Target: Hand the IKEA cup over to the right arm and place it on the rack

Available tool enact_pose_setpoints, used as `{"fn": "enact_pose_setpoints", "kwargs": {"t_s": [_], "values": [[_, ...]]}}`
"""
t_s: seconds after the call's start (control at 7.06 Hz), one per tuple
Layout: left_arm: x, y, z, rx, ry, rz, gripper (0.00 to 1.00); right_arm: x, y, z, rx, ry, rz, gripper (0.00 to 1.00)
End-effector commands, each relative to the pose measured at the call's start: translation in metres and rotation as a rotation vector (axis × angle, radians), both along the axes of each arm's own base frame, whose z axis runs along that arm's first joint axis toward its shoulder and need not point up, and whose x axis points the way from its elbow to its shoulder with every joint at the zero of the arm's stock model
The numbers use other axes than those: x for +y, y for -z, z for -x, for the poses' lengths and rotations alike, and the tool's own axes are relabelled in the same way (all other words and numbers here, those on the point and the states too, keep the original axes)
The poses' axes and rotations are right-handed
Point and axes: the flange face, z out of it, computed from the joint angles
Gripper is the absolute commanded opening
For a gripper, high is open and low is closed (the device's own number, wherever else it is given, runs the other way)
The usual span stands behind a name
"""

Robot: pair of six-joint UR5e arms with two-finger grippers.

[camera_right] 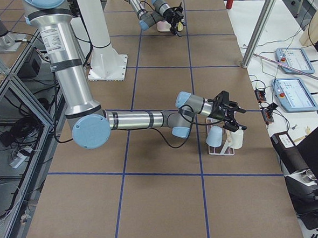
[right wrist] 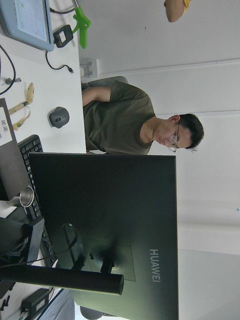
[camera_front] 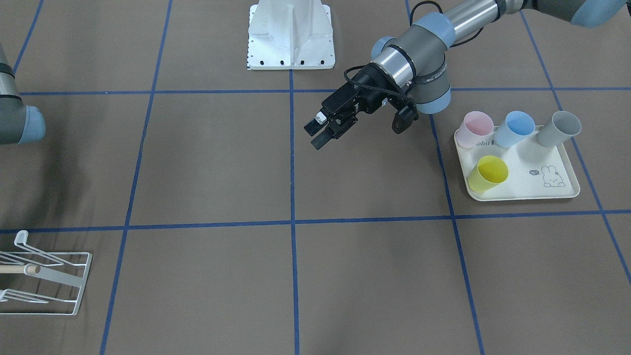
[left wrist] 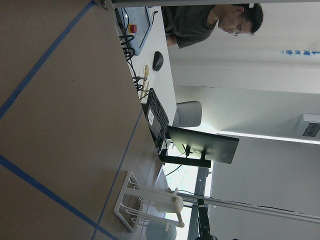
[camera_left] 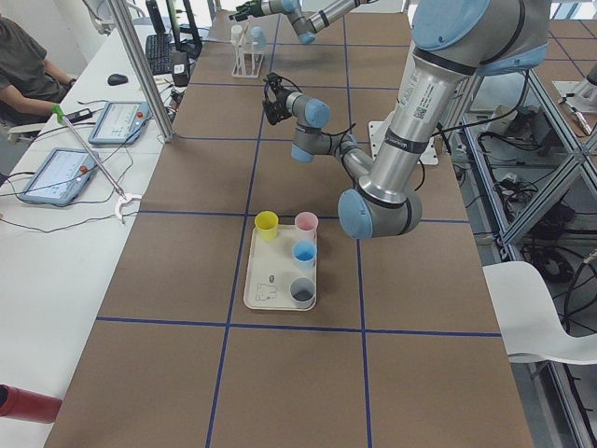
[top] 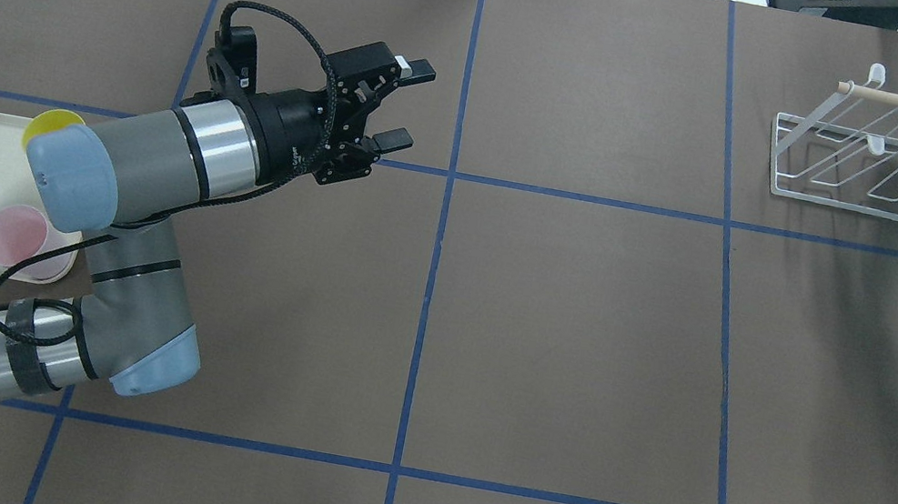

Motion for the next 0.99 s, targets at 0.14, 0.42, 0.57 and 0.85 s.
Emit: {"fn": "enact_pose_setpoints", "kwargs": {"t_s": [0.14, 0.42, 0.57, 0.85], "values": [[0.003, 0.035, 0.049, -0.233, -0.011, -0.086, 0.99, 0.039, 0.096, -0.054, -0.048, 0.105, 0.053, 1.0], [0.024, 0.027, 0.116, -0.454, -0.018, -0.149, 0.99, 0.079, 0.196, -0.051, -0.211, 0.222, 0.126, 1.0], [0.017, 0.004, 0.135, -0.559, -0.035, -0.187, 0.99, 0.097, 0.232, -0.047, -0.349, 0.296, 0.129, 1.0], [-0.017, -0.039, 0.2, -0.814, -0.111, -0.279, 0.99, 0.117, 0.282, -0.033, -0.649, 0.434, 0.173, 1.0]]}}
